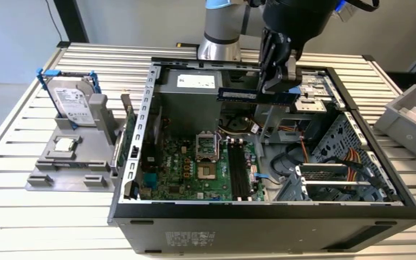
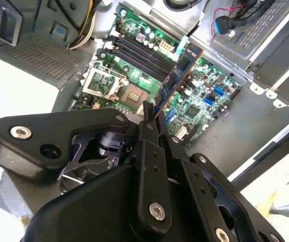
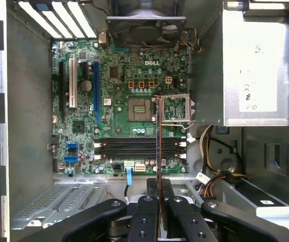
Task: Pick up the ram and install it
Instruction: 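Insert the ram into the slot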
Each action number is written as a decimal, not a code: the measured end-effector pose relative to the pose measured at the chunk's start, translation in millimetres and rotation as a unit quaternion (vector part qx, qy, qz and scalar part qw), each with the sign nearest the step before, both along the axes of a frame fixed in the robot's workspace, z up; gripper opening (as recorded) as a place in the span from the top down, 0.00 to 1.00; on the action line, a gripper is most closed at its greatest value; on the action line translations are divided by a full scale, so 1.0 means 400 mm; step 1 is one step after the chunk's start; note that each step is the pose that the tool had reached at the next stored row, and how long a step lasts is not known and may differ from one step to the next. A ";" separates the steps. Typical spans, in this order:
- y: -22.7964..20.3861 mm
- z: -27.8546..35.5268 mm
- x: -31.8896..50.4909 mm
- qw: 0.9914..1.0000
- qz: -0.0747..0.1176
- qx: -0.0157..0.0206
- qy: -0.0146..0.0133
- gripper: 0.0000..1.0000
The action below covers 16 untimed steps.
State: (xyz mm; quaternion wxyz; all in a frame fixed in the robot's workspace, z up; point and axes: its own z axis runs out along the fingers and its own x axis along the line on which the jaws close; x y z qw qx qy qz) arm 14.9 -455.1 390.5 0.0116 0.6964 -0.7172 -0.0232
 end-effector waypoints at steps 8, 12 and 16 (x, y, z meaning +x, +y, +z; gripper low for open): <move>0.001 0.000 0.001 1.000 0.008 0.000 0.000 1.00; 0.002 0.000 0.001 1.000 0.008 0.000 0.000 1.00; 0.002 0.000 0.001 1.000 0.008 0.000 0.000 1.00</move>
